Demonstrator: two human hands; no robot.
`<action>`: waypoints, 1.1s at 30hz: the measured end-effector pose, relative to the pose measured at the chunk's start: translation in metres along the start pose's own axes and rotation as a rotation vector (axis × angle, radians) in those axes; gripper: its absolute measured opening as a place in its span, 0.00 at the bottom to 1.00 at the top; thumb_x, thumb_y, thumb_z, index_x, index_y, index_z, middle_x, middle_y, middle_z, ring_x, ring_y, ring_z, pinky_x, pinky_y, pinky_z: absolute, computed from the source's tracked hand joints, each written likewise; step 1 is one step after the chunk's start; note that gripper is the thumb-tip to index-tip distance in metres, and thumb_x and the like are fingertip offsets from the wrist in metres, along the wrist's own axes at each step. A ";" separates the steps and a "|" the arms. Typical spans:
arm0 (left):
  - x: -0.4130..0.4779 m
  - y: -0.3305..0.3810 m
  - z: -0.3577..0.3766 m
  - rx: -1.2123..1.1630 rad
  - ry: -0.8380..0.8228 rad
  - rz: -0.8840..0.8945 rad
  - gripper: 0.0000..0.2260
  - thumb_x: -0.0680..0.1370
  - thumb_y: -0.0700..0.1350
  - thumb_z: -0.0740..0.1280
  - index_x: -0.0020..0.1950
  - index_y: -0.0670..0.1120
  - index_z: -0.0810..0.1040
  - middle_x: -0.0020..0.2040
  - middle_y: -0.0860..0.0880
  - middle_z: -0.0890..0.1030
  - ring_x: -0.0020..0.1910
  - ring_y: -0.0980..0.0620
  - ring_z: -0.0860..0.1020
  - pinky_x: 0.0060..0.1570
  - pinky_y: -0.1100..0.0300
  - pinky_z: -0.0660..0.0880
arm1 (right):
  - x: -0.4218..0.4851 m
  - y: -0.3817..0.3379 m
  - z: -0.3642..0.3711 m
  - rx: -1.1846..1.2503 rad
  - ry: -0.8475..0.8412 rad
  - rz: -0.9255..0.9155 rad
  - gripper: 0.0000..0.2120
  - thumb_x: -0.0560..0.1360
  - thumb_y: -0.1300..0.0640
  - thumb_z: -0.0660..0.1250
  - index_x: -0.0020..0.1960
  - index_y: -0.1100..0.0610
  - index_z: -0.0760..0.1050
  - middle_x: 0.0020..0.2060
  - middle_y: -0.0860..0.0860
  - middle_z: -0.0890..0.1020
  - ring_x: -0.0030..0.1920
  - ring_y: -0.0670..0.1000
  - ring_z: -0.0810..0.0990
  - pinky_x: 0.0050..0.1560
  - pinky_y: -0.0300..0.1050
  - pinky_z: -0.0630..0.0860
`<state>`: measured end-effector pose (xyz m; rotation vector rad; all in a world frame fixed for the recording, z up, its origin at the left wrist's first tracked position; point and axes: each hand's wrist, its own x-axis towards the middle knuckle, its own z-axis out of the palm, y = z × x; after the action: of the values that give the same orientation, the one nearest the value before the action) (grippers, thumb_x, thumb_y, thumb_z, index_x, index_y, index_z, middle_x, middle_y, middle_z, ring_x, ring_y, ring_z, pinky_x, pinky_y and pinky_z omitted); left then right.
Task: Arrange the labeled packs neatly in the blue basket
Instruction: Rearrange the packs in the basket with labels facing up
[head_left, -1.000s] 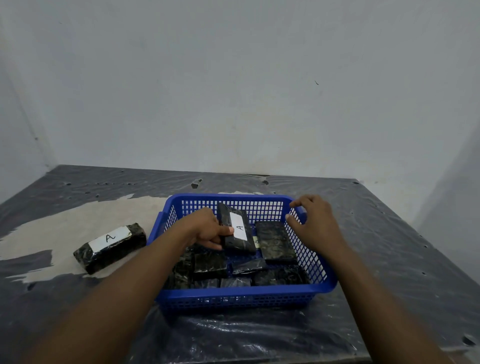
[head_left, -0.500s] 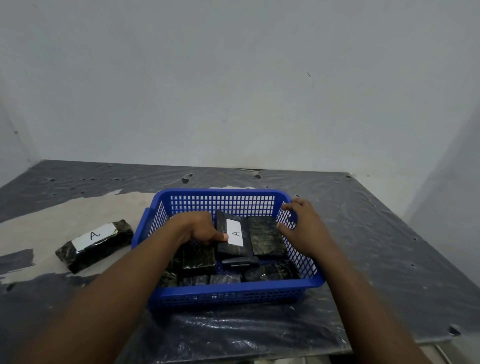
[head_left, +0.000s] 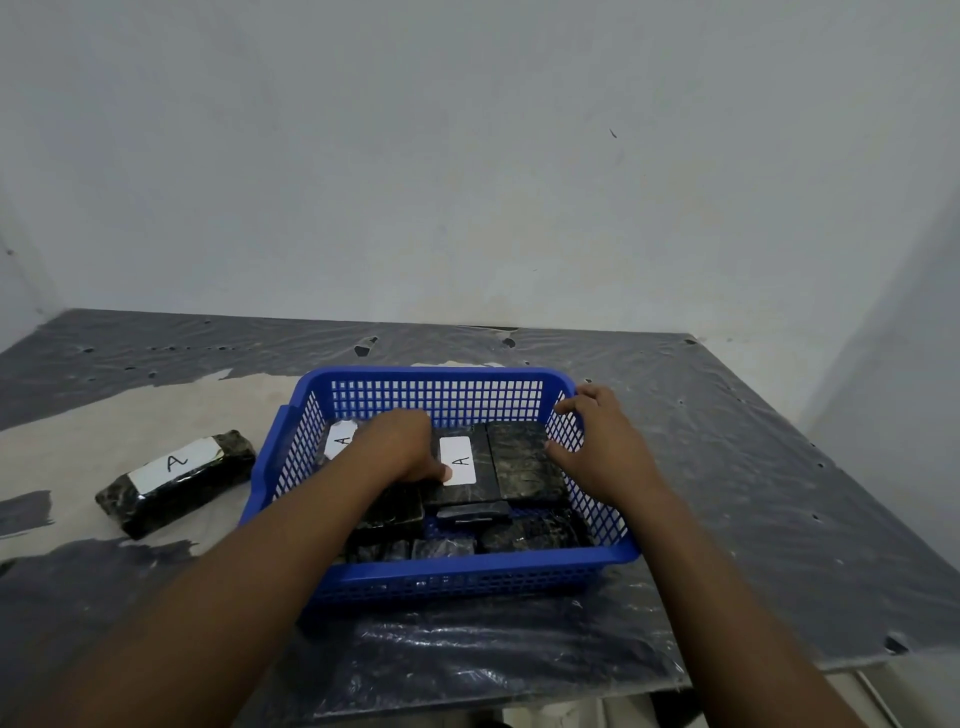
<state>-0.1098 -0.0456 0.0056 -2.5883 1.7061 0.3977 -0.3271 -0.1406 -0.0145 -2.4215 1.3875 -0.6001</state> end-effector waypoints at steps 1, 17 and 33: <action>-0.006 0.000 -0.001 0.022 0.036 0.009 0.24 0.73 0.60 0.71 0.60 0.45 0.78 0.57 0.45 0.81 0.56 0.45 0.79 0.58 0.49 0.76 | 0.000 0.000 0.000 -0.047 0.002 -0.003 0.25 0.75 0.50 0.73 0.69 0.54 0.73 0.76 0.51 0.64 0.68 0.56 0.73 0.65 0.51 0.73; -0.057 -0.080 0.008 -0.130 0.404 -0.242 0.21 0.78 0.42 0.66 0.68 0.36 0.64 0.61 0.36 0.72 0.50 0.36 0.78 0.40 0.50 0.70 | -0.009 -0.022 -0.009 -0.554 -0.096 -0.222 0.16 0.74 0.45 0.72 0.61 0.47 0.80 0.62 0.48 0.81 0.72 0.50 0.70 0.75 0.68 0.40; -0.063 -0.076 0.016 0.086 0.493 -0.246 0.22 0.77 0.42 0.67 0.67 0.35 0.65 0.58 0.36 0.74 0.46 0.38 0.79 0.38 0.48 0.73 | -0.006 -0.038 -0.008 -0.652 -0.216 -0.406 0.13 0.72 0.45 0.73 0.57 0.43 0.84 0.47 0.44 0.87 0.54 0.48 0.83 0.78 0.63 0.38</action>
<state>-0.0672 0.0444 -0.0057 -2.9476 1.4238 -0.3412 -0.3058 -0.1170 0.0079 -3.2013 1.1227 0.0717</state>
